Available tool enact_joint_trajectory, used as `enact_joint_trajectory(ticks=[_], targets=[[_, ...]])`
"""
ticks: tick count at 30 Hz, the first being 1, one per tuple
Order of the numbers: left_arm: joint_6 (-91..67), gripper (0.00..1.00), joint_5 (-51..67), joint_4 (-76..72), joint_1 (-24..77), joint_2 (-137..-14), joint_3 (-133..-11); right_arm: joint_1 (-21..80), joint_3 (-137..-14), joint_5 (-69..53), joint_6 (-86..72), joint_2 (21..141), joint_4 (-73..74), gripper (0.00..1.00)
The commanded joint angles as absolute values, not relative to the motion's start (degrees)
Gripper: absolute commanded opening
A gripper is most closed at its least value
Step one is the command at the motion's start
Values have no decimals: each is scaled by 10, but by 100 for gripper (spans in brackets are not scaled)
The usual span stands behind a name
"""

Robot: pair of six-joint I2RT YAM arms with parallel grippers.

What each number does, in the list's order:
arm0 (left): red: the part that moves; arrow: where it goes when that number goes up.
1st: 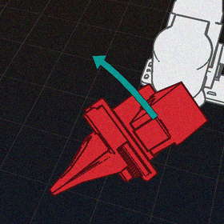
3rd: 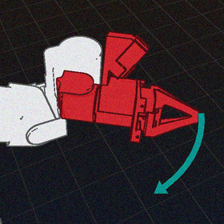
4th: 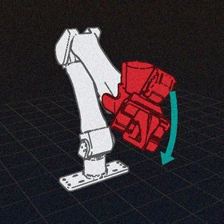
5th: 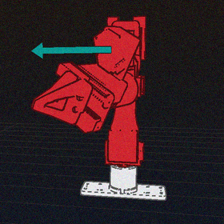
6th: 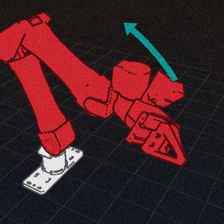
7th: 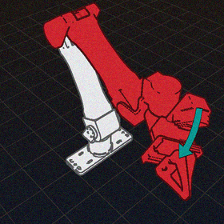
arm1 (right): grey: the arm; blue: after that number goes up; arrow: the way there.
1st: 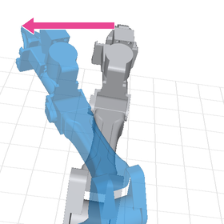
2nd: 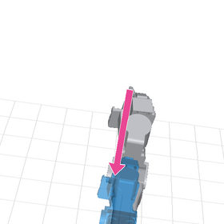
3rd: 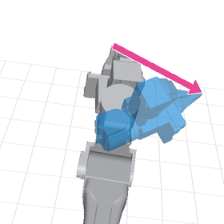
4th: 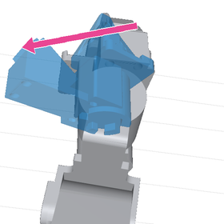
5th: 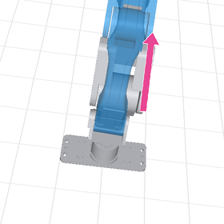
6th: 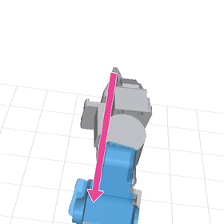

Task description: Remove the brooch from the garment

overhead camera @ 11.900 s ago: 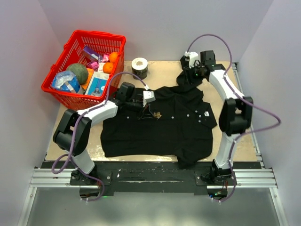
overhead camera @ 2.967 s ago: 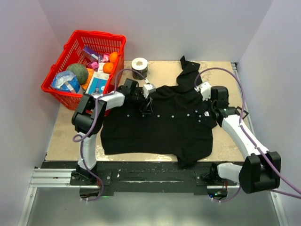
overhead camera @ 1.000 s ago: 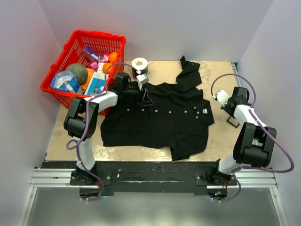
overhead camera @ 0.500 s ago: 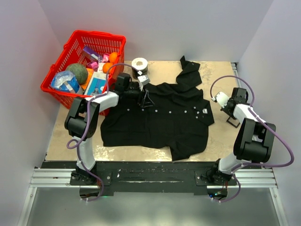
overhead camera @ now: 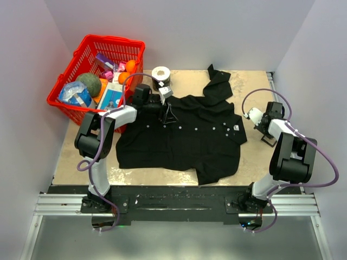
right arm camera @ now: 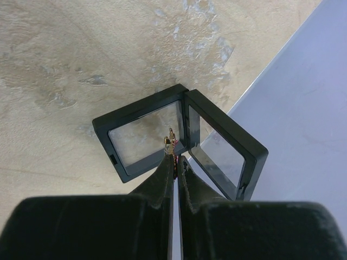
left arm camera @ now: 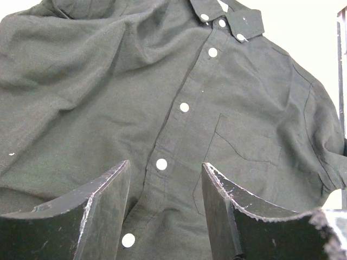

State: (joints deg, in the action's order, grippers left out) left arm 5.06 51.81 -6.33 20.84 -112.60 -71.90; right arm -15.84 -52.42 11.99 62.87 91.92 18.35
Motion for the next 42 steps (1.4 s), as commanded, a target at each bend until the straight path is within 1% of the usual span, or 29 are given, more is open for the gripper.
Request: enact_joint_trajectory(ticks=[1,11,12,15,19,29,42], targets=[[45,60,523,-76,213,-1129,-729,-163,-543,133,621,924,169,0],[44,60,526,-81,214,-1133,-730,-163,-547,138,613,925,174,0],[43,60,526,-81,214,-1134,-730,-163,-549,142,608,928,181,8],[42,60,528,-83,214,-1135,-730,-163,-557,147,600,930,198,21],[44,60,530,-85,214,-1137,-729,-163,-556,144,598,917,214,26],[40,60,540,-98,214,-1147,-726,-163,-553,130,582,904,255,27],[41,60,548,-108,214,-1150,-724,-163,-559,131,551,913,261,26]])
